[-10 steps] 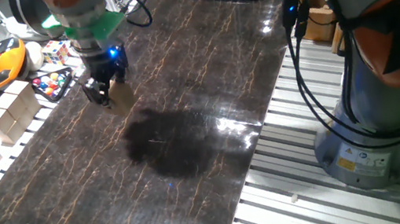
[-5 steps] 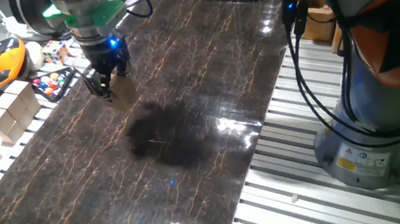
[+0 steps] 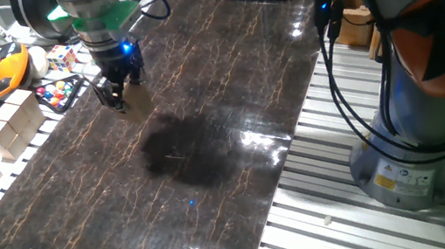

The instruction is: Pick up one small block

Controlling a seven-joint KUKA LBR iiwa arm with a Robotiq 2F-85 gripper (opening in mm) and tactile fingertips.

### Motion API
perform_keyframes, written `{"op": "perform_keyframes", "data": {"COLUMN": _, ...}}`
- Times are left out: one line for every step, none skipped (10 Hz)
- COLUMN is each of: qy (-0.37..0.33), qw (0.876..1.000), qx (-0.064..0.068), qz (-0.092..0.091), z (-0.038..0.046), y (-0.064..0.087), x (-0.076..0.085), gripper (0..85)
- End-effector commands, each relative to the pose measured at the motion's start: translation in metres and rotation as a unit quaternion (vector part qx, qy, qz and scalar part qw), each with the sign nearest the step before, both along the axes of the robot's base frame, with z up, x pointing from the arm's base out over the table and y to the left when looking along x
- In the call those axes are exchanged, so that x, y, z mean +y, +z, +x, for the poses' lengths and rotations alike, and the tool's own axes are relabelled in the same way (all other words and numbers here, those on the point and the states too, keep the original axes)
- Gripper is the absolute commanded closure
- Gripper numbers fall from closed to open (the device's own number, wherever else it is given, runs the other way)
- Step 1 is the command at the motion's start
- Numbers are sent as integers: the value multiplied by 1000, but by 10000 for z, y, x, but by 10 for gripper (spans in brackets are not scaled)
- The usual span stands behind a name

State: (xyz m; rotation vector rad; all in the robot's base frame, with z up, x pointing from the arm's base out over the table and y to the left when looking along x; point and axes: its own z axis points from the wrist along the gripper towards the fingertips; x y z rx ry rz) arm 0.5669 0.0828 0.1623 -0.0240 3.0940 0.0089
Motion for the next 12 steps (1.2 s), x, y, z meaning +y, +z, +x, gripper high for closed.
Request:
{"op": "perform_keyframes", "data": {"qy": 5, "qw": 1000, "qx": 3, "qz": 0, "z": 0, "y": 0, "x": 0, "gripper": 843}}
{"op": "perform_keyframes", "data": {"qy": 7, "qw": 1000, "qx": 8, "qz": 1, "z": 5, "y": 89, "x": -66, "gripper": 843}}
{"op": "perform_keyframes", "data": {"qy": 6, "qw": 1000, "qx": 4, "qz": -2, "z": 3, "y": 212, "x": -157, "gripper": 843}}
{"op": "perform_keyframes", "data": {"qy": 1, "qw": 1000, "qx": 1, "qz": 1, "z": -2, "y": 294, "x": -237, "gripper": 843}}
{"op": "perform_keyframes", "data": {"qy": -3, "qw": 1000, "qx": -1, "qz": 0, "z": -12, "y": 377, "x": -319, "gripper": 843}}
{"op": "perform_keyframes", "data": {"qy": -9, "qw": 1000, "qx": 0, "qz": 2, "z": -21, "y": 438, "x": -374, "gripper": 843}}
{"op": "perform_keyframes", "data": {"qy": -11, "qw": 1000, "qx": 0, "qz": 0, "z": -40, "y": 483, "x": -412, "gripper": 843}}
{"op": "perform_keyframes", "data": {"qy": -14, "qw": 1000, "qx": -3, "qz": -6, "z": -70, "y": 520, "x": -429, "gripper": 843}}
{"op": "perform_keyframes", "data": {"qy": -14, "qw": 1000, "qx": -4, "qz": -8, "z": -108, "y": 573, "x": -444, "gripper": 843}}
{"op": "perform_keyframes", "data": {"qy": -14, "qw": 1000, "qx": -3, "qz": -5, "z": -131, "y": 613, "x": -459, "gripper": 843}}
{"op": "perform_keyframes", "data": {"qy": -12, "qw": 1000, "qx": -2, "qz": -5, "z": -149, "y": 640, "x": -466, "gripper": 843}}
{"op": "perform_keyframes", "data": {"qy": -11, "qw": 1000, "qx": -3, "qz": -6, "z": -159, "y": 646, "x": -467, "gripper": 843}}
